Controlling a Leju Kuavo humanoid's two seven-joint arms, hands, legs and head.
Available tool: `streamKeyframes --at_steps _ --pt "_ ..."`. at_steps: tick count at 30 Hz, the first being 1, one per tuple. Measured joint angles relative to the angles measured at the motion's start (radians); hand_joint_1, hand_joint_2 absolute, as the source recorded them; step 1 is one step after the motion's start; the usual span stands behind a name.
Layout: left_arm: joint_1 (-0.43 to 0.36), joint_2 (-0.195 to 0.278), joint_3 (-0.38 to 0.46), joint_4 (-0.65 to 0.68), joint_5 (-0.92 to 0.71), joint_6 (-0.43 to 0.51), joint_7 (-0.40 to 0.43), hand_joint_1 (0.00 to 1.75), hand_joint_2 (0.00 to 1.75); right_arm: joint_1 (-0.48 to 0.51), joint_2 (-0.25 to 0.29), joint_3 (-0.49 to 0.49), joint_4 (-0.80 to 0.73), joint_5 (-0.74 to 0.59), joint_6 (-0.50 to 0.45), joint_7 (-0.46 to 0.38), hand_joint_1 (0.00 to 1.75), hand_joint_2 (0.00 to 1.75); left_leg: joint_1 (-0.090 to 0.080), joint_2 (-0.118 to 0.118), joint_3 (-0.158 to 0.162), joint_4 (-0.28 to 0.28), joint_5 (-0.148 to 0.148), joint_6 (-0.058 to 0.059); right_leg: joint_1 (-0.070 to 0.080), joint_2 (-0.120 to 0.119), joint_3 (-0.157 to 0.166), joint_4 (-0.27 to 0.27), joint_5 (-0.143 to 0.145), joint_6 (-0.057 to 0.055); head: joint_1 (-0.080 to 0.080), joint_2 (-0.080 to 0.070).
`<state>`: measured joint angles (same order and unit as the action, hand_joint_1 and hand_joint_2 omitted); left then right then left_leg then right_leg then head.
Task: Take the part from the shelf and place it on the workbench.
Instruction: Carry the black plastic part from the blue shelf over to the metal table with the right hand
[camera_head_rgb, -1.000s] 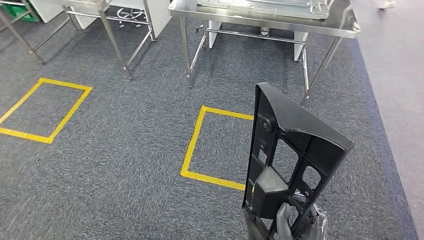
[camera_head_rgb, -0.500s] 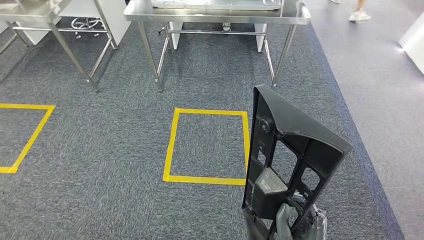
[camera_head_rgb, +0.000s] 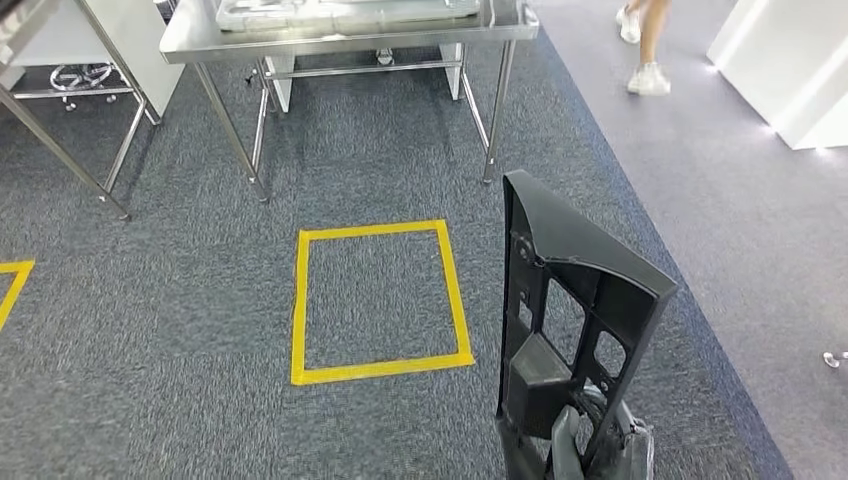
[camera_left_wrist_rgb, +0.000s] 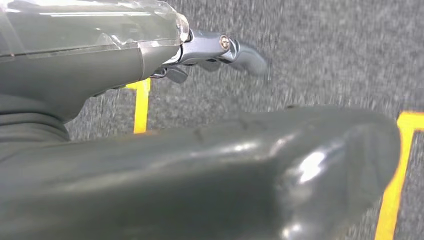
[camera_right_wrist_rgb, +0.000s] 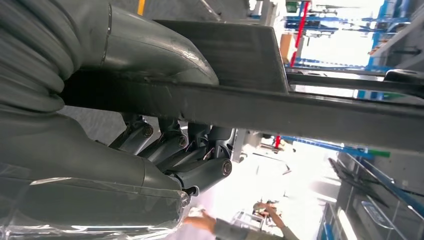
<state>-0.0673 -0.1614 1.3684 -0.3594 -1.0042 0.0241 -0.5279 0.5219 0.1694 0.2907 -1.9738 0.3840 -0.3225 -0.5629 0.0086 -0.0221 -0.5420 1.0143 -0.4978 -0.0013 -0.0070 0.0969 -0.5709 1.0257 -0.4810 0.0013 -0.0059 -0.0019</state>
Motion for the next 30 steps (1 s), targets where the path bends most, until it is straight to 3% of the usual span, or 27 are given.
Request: streamKeyframes --at_steps 1,3,5,6,7,8,10,12,13,16,18,19,21,22,23,24,26,27,28,30 --pt "0.0 0.001 0.001 0.001 0.001 -0.001 0.001 0.0 0.0 -0.002 0.0 0.001 0.0 0.002 -0.009 0.004 1.75 1.75 0.001 0.003 0.003 -0.005 0.003 0.005 -0.001 -0.005 0.0 0.002 -0.002 0.006 0.0 0.0" --pt "0.001 0.004 0.002 0.002 0.004 -0.002 0.004 0.0 0.0 -0.011 -0.001 0.004 0.003 0.004 -0.022 0.008 1.75 1.75 0.006 0.01 0.013 -0.017 0.009 0.016 -0.001 -0.04 -0.017 0.042 -0.026 0.017 0.003 0.0" --pt "0.004 0.007 0.006 0.004 0.007 -0.004 0.007 0.0 0.0 -0.026 -0.002 0.008 0.01 0.006 -0.031 0.011 1.75 1.75 0.008 0.019 0.019 -0.021 0.008 0.023 -0.004 -0.079 -0.075 0.154 -0.082 0.028 0.006 0.0" --pt "0.006 0.009 0.008 0.005 0.009 -0.004 0.009 0.0 0.0 -0.032 -0.003 0.01 0.014 0.006 -0.035 0.013 1.75 1.75 0.008 0.024 0.021 -0.021 0.005 0.024 -0.007 -0.086 -0.113 0.22 -0.107 0.033 0.006 0.0" --pt "0.008 0.01 0.011 0.006 0.011 -0.005 0.011 0.0 0.0 -0.037 -0.005 0.013 0.019 0.007 -0.042 0.016 1.75 1.75 0.008 0.028 0.024 -0.021 0.002 0.023 -0.01 -0.089 -0.14 0.263 -0.115 0.037 0.006 0.0" --pt "0.009 0.012 0.014 0.008 0.014 -0.006 0.012 0.0 0.0 -0.042 -0.008 0.018 0.026 0.008 -0.051 0.02 1.75 1.75 0.008 0.031 0.029 -0.021 -0.003 0.021 -0.013 -0.091 -0.152 0.274 -0.103 0.04 0.006 0.0" --pt "0.009 0.016 0.02 0.014 0.023 -0.01 0.016 0.0 0.0 -0.063 -0.018 0.035 0.048 0.008 -0.075 0.027 1.75 1.75 0.01 0.035 0.045 -0.02 -0.014 0.014 -0.017 -0.096 -0.115 0.183 -0.029 0.042 0.007 0.0" --pt "0.009 0.026 0.026 0.019 0.033 -0.013 0.021 0.0 0.0 -0.098 -0.031 0.061 0.082 0.008 -0.105 0.033 1.75 1.75 0.009 0.04 0.057 -0.019 -0.027 0.003 -0.015 -0.106 -0.057 0.06 0.026 0.034 0.006 0.0" --pt "0.008 0.033 0.03 0.021 0.038 -0.014 0.023 0.0 0.0 -0.115 -0.037 0.076 0.101 0.008 -0.121 0.035 1.75 1.75 0.007 0.042 0.059 -0.019 -0.032 -0.004 -0.012 -0.108 -0.042 0.027 0.033 0.027 0.006 0.0" --pt "0.005 0.052 0.043 0.028 0.05 -0.014 0.029 0.0 0.0 -0.156 -0.051 0.119 0.151 0.007 -0.156 0.039 1.75 1.75 0.006 0.046 0.067 -0.027 -0.04 -0.022 -0.008 -0.104 -0.036 0.011 0.024 0.004 0.005 0.0" --pt "0.004 0.061 0.048 0.031 0.051 -0.013 0.031 0.0 0.0 -0.174 -0.057 0.138 0.172 0.005 -0.164 0.041 1.75 1.75 0.008 0.042 0.059 0.005 -0.063 -0.03 -0.011 -0.1 -0.028 0.004 0.021 -0.012 0.002 0.0" --pt "0.005 0.064 0.049 0.033 0.05 -0.013 0.031 0.0 0.0 -0.18 -0.06 0.145 0.178 0.005 -0.164 0.043 1.75 1.75 0.009 0.038 0.037 0.053 -0.088 -0.033 -0.012 -0.099 -0.022 0.002 0.018 -0.018 0.0 0.0" --pt "0.006 0.065 0.051 0.037 0.046 -0.011 0.031 0.0 0.0 -0.188 -0.066 0.155 0.187 0.011 -0.167 0.051 1.75 1.75 0.01 0.032 -0.042 0.196 -0.143 -0.034 -0.007 -0.098 -0.015 0.001 0.01 -0.028 -0.002 0.0" --pt "0.007 0.064 0.051 0.04 0.042 -0.009 0.03 0.0 0.0 -0.187 -0.07 0.158 0.19 0.018 -0.17 0.056 1.75 1.75 0.01 0.031 -0.08 0.254 -0.155 -0.034 -0.004 -0.096 -0.01 0.001 0.004 -0.031 -0.002 0.0" --pt "0.009 0.064 0.051 0.042 0.038 -0.007 0.029 0.0 0.0 -0.184 -0.075 0.16 0.192 0.026 -0.175 0.061 1.75 1.75 0.009 0.031 -0.105 0.281 -0.146 -0.032 -0.001 -0.093 -0.003 0.001 -0.001 -0.033 -0.002 0.0" --pt "0.01 0.063 0.051 0.045 0.034 -0.005 0.027 0.0 0.0 -0.179 -0.08 0.162 0.193 0.032 -0.181 0.066 1.75 1.75 0.009 0.031 -0.11 0.266 -0.116 -0.027 0.002 -0.09 0.006 0.001 -0.007 -0.033 -0.002 0.0" --pt "0.011 0.062 0.051 0.047 0.029 0.0 0.024 0.0 0.0 -0.168 -0.087 0.165 0.192 0.04 -0.194 0.073 1.75 1.75 0.004 0.03 -0.073 0.146 -0.025 -0.011 0.007 -0.084 0.027 0.001 -0.021 -0.032 -0.002 0.0" --pt "0.011 0.061 0.051 0.048 0.028 0.002 0.023 0.0 0.0 -0.162 -0.09 0.166 0.191 0.042 -0.198 0.076 1.75 1.75 0.0 0.028 -0.05 0.084 0.005 -0.002 0.01 -0.083 0.034 0.001 -0.028 -0.029 0.0 0.0" --pt "0.01 0.06 0.051 0.049 0.027 0.002 0.022 0.0 0.0 -0.158 -0.093 0.166 0.19 0.043 -0.201 0.077 1.75 1.75 -0.005 0.027 -0.033 0.041 0.02 0.004 0.01 -0.08 0.038 0.001 -0.033 -0.025 0.002 0.0" --pt "0.01 0.058 0.051 0.05 0.027 0.003 0.021 0.0 0.0 -0.151 -0.098 0.167 0.186 0.045 -0.204 0.079 1.75 1.75 -0.011 0.026 -0.021 0.007 0.014 0.013 0.007 -0.078 0.042 0.004 -0.031 -0.01 0.006 0.0"
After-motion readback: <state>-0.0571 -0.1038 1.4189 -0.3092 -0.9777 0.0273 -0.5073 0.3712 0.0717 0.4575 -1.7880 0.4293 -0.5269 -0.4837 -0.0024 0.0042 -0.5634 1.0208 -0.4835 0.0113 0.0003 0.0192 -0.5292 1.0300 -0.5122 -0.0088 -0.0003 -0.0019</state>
